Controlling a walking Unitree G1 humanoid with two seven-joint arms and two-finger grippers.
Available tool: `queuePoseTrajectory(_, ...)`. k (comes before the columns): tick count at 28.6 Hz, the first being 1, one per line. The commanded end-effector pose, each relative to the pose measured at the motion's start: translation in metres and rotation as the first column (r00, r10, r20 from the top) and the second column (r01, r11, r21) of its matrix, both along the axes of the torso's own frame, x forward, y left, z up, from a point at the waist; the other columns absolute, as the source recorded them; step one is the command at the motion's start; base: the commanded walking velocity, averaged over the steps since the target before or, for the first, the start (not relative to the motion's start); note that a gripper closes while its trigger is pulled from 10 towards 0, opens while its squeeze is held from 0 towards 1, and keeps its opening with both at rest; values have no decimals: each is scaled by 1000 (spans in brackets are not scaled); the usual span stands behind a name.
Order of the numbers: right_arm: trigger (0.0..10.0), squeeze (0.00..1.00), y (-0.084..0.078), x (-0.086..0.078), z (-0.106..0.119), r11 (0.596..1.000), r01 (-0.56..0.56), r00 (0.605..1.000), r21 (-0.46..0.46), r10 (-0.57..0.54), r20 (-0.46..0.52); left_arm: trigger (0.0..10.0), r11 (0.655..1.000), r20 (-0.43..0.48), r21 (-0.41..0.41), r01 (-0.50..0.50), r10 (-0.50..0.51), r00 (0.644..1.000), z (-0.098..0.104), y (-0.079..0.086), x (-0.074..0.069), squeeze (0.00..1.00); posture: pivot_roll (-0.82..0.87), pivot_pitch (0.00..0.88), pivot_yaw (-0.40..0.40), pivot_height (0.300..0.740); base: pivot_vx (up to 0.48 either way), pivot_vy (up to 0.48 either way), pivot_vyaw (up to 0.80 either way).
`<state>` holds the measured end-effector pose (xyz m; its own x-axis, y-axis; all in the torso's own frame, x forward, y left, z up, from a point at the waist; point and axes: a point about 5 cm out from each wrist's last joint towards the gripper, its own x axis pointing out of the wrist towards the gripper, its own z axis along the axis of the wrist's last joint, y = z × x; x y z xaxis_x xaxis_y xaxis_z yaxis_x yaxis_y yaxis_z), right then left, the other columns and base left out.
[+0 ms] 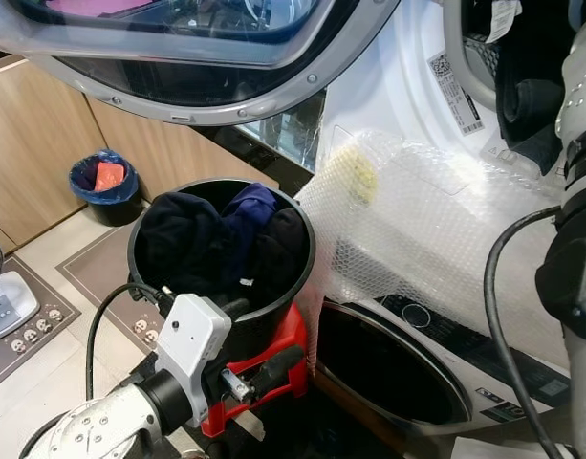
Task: Clothes washing
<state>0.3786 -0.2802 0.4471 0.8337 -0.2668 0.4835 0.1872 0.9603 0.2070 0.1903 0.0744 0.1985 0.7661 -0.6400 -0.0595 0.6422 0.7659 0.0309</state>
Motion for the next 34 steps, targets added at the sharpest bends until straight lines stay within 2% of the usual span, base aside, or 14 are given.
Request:
queuePoseTrajectory(1, 10000, 0, -9, -7, 6, 1000, 16, 999, 12, -17, 42, 10000, 1000, 13, 1, 16, -16, 1000, 1, -1, 0, 0, 97, 159, -100, 740, 0, 0, 0)
queuePoseTrajectory(11, 10000, 0, -13, -4, -8, 1000, -4, 999, 22, 3, 37, 10000, 1000, 62, 23, -8, 7, 998, 4, 3, 16, 0, 114, 77, -101, 740, 0, 0, 0)
queuePoseTrajectory(14, 10000, 0, -21, -5, -13, 999, 7, 999, 38, -8, 38, 10000, 1000, 80, 22, -14, 12, 997, 6, 4, 21, 0, 115, 54, -101, 740, 0, 0, 0)
queuePoseTrajectory(24, 10000, 0, -28, -9, -13, 999, 16, 999, 40, -18, 43, 10000, 1000, 93, 14, -8, 7, 996, 5, 2, 25, 0, 107, 25, -103, 740, 0, 0, 0)
queuePoseTrajectory(34, 10000, 0, -33, -9, -18, 999, 24, 999, 47, -25, 33, 10000, 1000, 112, 13, 3, -5, 994, 6, 0, 31, 0, 97, 7, -99, 740, 0, 0, -569)
